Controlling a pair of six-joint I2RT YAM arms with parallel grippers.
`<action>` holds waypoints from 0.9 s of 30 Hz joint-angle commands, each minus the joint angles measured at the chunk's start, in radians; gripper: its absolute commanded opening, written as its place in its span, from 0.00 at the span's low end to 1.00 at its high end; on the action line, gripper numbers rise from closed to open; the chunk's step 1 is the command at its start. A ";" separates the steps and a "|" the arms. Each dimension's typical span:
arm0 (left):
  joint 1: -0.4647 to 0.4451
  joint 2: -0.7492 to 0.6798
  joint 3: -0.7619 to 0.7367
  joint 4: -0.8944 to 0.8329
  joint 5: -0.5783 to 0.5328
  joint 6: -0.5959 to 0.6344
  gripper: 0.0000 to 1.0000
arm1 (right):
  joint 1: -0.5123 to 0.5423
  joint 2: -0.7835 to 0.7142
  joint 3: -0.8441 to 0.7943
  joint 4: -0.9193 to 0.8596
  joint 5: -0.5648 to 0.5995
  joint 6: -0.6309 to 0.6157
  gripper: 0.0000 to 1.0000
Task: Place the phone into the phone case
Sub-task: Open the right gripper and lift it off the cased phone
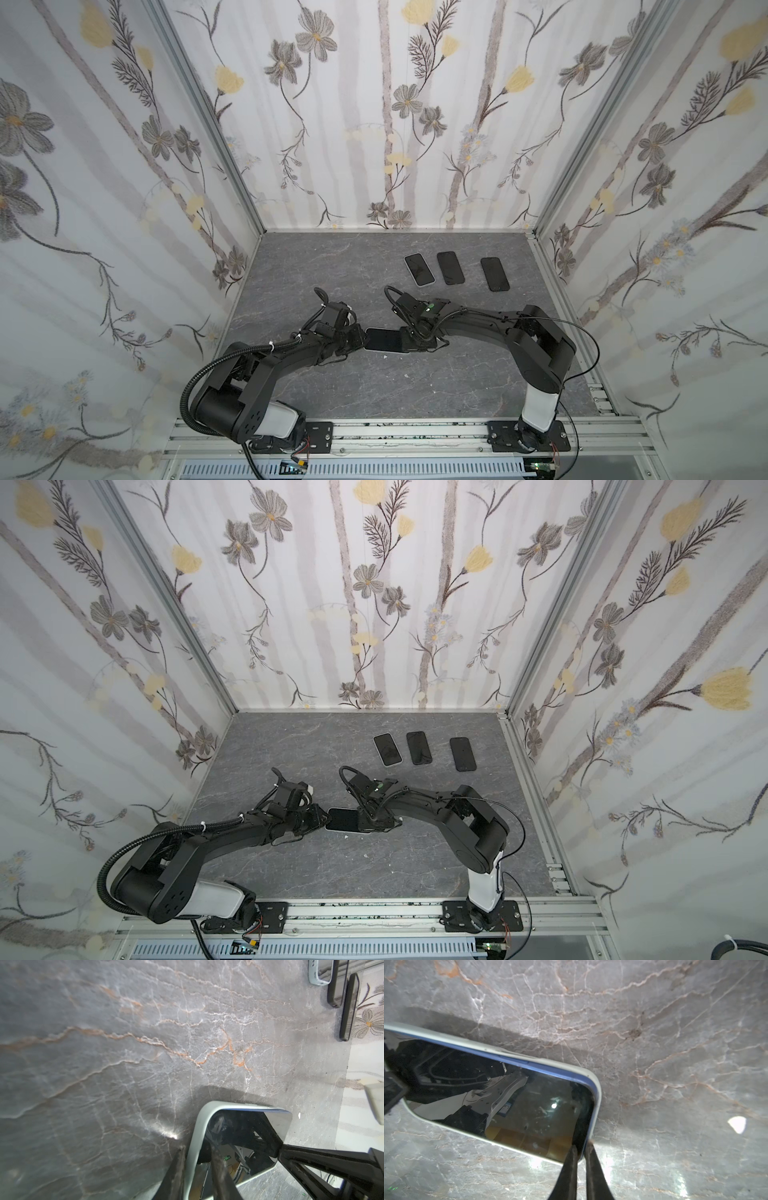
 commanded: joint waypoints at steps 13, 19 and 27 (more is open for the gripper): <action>0.024 0.048 0.079 -0.046 -0.011 0.037 0.26 | -0.140 0.022 0.124 -0.047 -0.070 -0.127 0.16; 0.024 0.058 0.075 -0.054 -0.012 0.045 0.25 | -0.140 0.049 0.135 -0.034 -0.084 -0.133 0.15; 0.024 0.059 0.067 -0.054 -0.017 0.042 0.25 | -0.130 0.094 0.123 -0.043 -0.107 -0.148 0.13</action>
